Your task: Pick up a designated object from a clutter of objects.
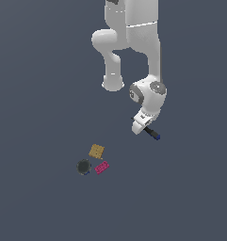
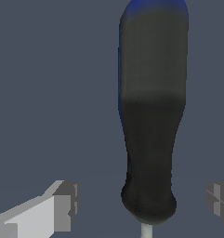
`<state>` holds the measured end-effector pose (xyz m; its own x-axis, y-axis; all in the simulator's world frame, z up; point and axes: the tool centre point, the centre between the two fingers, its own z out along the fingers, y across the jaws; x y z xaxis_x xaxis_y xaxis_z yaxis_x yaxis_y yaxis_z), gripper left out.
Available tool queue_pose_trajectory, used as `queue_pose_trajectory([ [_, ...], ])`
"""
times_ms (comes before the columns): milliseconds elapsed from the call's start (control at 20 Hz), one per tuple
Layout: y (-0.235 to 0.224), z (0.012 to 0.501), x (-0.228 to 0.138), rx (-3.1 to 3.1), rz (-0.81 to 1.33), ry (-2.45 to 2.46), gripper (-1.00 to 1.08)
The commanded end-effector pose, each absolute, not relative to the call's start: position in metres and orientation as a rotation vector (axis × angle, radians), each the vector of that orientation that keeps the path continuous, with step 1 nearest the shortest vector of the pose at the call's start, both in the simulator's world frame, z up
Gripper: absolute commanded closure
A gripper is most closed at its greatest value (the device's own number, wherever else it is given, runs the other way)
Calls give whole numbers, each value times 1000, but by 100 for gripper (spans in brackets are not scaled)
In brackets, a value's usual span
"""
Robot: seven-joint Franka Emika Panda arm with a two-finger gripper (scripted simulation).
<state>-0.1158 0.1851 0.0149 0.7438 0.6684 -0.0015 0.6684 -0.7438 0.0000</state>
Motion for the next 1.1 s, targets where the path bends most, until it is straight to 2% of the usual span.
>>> queue_pose_trajectory([
  [0,185,12,-115,2933,0,1124,-92],
  [200,186,13,-115,2934,0,1124,-92],
  [250,186,13,-115,2934,0,1124,108],
  [1050,184,22,-112,2934,0,1124,108],
])
